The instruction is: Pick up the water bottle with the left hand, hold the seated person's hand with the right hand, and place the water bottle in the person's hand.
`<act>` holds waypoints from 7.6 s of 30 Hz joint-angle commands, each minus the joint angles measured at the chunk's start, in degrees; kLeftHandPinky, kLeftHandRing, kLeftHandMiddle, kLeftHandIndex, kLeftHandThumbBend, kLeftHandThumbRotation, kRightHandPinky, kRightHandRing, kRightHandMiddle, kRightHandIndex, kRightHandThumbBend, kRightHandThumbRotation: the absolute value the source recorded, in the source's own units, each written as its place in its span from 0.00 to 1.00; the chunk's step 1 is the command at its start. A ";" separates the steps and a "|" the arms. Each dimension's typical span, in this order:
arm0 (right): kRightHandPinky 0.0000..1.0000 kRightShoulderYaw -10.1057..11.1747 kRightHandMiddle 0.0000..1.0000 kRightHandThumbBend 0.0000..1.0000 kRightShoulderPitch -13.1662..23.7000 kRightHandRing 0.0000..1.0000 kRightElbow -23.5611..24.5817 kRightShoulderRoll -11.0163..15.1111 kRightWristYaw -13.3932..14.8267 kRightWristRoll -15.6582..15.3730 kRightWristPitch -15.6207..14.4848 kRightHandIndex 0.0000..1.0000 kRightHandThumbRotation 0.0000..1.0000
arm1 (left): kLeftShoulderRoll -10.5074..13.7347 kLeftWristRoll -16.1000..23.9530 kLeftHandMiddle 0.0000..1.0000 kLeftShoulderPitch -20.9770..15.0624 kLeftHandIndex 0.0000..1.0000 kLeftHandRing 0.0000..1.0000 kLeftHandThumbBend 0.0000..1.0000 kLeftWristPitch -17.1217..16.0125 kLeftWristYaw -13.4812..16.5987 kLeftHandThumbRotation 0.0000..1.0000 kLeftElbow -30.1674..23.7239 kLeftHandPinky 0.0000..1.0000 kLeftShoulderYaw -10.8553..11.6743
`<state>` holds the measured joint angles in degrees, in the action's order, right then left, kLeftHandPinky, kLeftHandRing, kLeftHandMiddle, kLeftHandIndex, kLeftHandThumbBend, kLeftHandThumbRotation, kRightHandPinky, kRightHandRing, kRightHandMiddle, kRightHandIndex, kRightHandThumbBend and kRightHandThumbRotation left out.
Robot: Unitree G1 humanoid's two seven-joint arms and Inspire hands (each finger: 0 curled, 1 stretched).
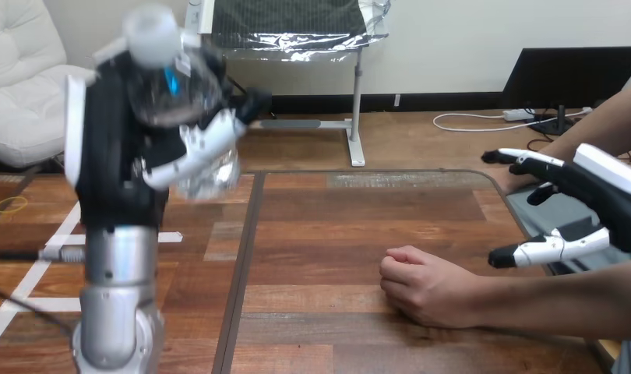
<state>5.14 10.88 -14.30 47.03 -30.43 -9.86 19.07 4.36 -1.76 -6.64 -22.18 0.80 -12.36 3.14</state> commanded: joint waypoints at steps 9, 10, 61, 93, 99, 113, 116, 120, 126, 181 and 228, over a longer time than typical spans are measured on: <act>0.73 -1.68 0.97 1.00 5.42 0.94 -2.05 2.71 -3.40 -1.84 -1.61 0.94 0.40 | -0.40 -0.45 0.35 -3.34 0.38 0.28 0.62 -0.78 -0.35 0.00 -2.72 0.22 0.16; 0.73 -1.67 0.97 1.00 5.50 0.94 -2.23 2.69 -3.51 -1.88 -1.46 0.94 0.40 | -0.42 -0.47 0.35 -3.34 0.38 0.28 0.61 -0.77 -0.38 0.00 -2.71 0.22 0.17; 0.73 -9.48 0.94 1.00 9.14 0.92 -4.86 3.56 -10.18 -9.85 -4.34 0.92 0.35 | -0.68 -2.09 0.35 -2.72 0.39 0.29 0.60 -1.26 -1.34 0.00 -1.27 0.22 1.01; 0.67 -15.46 0.84 1.00 7.41 0.82 -6.76 3.08 -0.76 -22.09 3.64 0.83 0.33 | -1.02 -4.27 0.35 -2.34 0.39 0.29 0.61 -0.28 -1.89 0.00 -2.01 0.22 1.17; 0.64 -16.73 0.82 1.00 7.48 0.79 -7.60 2.99 1.75 -24.98 4.77 0.81 0.33 | -0.99 -5.09 0.35 -2.23 0.39 0.29 0.60 -0.30 -2.17 0.00 -2.13 0.22 1.26; 0.58 -18.79 0.77 1.00 7.41 0.75 -9.03 2.12 5.34 -29.13 4.39 0.78 0.34 | -1.23 -6.42 0.35 -2.08 0.39 0.29 0.61 -0.32 -2.43 0.00 -2.29 0.23 1.35; 0.56 -19.17 0.76 1.00 7.39 0.74 -9.36 1.93 6.17 -29.73 4.43 0.78 0.33 | -1.17 -6.53 0.35 -2.10 0.39 0.29 0.61 -0.59 -2.58 0.00 -2.15 0.23 1.39; 0.54 -19.73 0.74 1.00 7.45 0.71 -9.79 1.72 6.99 -30.25 4.41 0.76 0.32 | -1.19 -6.51 0.35 -2.07 0.39 0.29 0.61 -0.58 -2.55 0.00 -2.21 0.23 1.43; 0.52 -20.58 0.72 1.00 7.49 0.68 -10.50 1.30 8.27 -31.30 3.97 0.74 0.30 | -1.27 -6.72 0.35 -1.96 0.39 0.29 0.61 -0.37 -2.59 0.00 -2.41 0.23 1.46; 0.13 -24.99 0.32 1.00 9.26 0.21 -19.65 -2.47 16.83 -32.85 1.65 0.45 0.11 | -1.41 -7.83 0.35 -2.62 0.39 0.28 0.62 -1.13 -3.22 0.00 -1.66 0.23 2.62; 0.08 -24.86 0.23 0.90 9.25 0.15 -22.36 -4.12 24.73 -31.82 4.00 0.29 0.01 | -1.76 -7.51 0.35 -2.61 0.40 0.29 0.62 -0.93 -3.04 0.00 -1.02 0.23 2.84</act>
<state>-19.08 20.80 -35.00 45.74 -6.14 -43.26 22.95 2.98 -8.73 -6.78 -22.20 -2.17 -13.42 5.56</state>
